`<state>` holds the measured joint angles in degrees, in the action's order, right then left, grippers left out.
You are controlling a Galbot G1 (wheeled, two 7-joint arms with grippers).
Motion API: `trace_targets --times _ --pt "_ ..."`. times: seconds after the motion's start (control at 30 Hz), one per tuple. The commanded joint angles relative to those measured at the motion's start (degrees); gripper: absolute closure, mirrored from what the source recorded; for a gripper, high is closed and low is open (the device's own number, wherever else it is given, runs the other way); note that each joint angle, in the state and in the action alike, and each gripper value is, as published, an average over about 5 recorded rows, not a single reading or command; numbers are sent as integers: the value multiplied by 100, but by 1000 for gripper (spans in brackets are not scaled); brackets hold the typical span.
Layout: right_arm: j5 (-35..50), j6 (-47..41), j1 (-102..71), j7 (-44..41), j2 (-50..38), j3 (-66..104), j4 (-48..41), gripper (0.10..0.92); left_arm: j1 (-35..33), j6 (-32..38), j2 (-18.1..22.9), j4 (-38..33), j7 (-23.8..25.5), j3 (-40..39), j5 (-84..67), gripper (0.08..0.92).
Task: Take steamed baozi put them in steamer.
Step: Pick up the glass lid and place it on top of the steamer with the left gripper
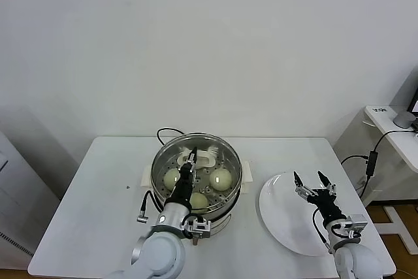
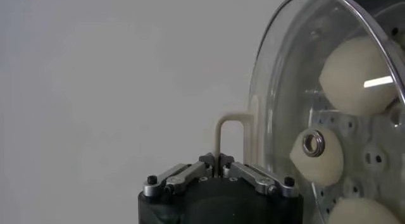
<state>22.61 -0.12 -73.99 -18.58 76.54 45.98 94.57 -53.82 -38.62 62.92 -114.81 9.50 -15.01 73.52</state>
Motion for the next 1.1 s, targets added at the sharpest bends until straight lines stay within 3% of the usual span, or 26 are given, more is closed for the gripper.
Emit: trace_targets --times 0.03,1.1 --pt "-3 4 -8 -6 -1 7 -3 203 -21 59 17 69 -48 -9 15 894" --pt "-6 19 -69 -35 -6 119 11 203 -242 86 16 203 -412 87 -324 873"
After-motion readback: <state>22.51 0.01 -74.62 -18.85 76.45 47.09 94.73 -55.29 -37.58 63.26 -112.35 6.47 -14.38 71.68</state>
